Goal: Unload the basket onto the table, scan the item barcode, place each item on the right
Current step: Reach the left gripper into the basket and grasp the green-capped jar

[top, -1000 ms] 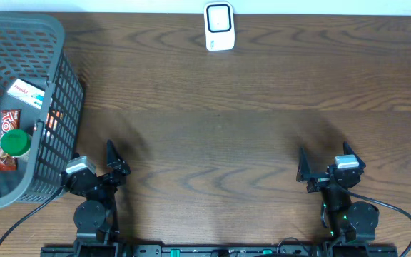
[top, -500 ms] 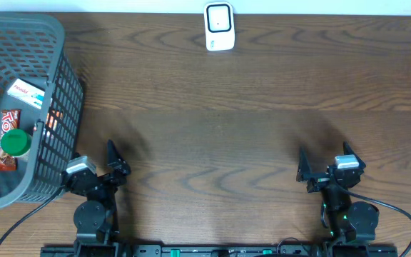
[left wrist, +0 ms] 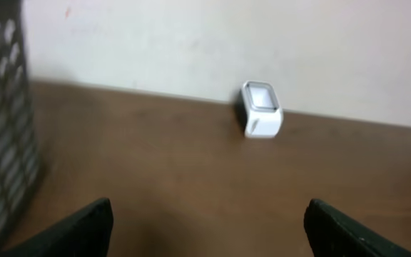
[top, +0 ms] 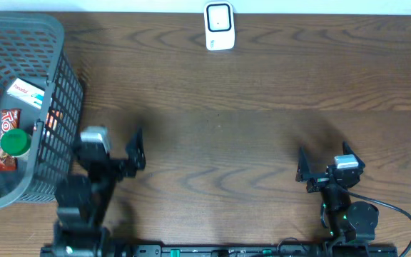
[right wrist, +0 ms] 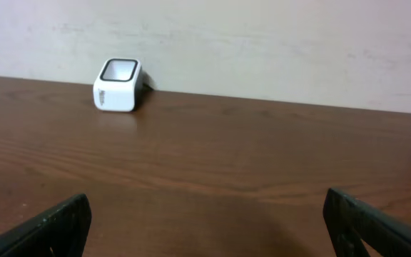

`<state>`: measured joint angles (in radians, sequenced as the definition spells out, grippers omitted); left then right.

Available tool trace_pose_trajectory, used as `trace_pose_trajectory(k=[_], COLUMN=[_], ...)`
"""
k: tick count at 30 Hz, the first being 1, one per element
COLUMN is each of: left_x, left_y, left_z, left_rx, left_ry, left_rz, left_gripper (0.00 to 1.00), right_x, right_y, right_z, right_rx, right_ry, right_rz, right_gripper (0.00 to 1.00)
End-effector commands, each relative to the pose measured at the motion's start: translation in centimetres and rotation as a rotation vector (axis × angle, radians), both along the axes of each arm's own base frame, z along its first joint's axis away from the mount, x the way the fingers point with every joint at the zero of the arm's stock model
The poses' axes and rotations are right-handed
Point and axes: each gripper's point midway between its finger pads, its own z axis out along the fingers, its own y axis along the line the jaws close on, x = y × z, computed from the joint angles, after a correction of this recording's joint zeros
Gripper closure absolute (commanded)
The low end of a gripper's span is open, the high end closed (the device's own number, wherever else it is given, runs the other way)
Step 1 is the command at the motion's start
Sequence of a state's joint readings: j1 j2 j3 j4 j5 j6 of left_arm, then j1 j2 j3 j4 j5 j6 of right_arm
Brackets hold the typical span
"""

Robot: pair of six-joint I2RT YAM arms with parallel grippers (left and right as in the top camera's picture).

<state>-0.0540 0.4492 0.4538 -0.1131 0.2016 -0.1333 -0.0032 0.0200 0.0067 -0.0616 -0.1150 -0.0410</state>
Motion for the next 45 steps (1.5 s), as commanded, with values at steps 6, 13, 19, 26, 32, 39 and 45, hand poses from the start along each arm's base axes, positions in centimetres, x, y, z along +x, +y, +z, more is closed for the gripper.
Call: trace_pose_trajectory(k=[6, 13, 19, 26, 32, 39, 45], left_x=[3.7, 6.7, 9.3, 8.6, 2.5, -0.3, -0.6], left_y=[-1.9, -1.3, 3.0, 15.9, 27.3, 30.8, 31.3], left_z=[4.7, 4.4, 11.7, 18.7, 12.9, 4.3, -0.8], left_rx=[0.046, 0.070, 0.012, -0.184, -0.363, -0.466, -0.495], left_ry=[0.404, 0.504, 0.452, 0.357, 0.555, 0.875, 1.061], left_rz=[-0.122, -0.111, 0.026, 0.481, 0.894, 1.038, 1.058], left_gripper=[0.14, 0.14, 0.14, 0.14, 0.14, 0.14, 0.14], right_x=[0.0, 0.0, 0.0, 0.0, 0.0, 0.0, 0.0], right_y=[0.2, 0.2, 0.2, 0.2, 0.2, 0.2, 0.2], right_z=[-0.1, -0.1, -0.1, -0.1, -0.1, -0.1, -0.1], right_rx=[-0.012, -0.012, -0.012, -0.012, -0.012, -0.012, -0.012], right_ry=[0.004, 0.004, 0.004, 0.004, 0.004, 0.004, 0.004], right_rz=[0.007, 0.007, 0.007, 0.007, 0.007, 0.007, 0.007], right_gripper=[0.01, 0.01, 0.01, 0.01, 0.01, 0.01, 0.01])
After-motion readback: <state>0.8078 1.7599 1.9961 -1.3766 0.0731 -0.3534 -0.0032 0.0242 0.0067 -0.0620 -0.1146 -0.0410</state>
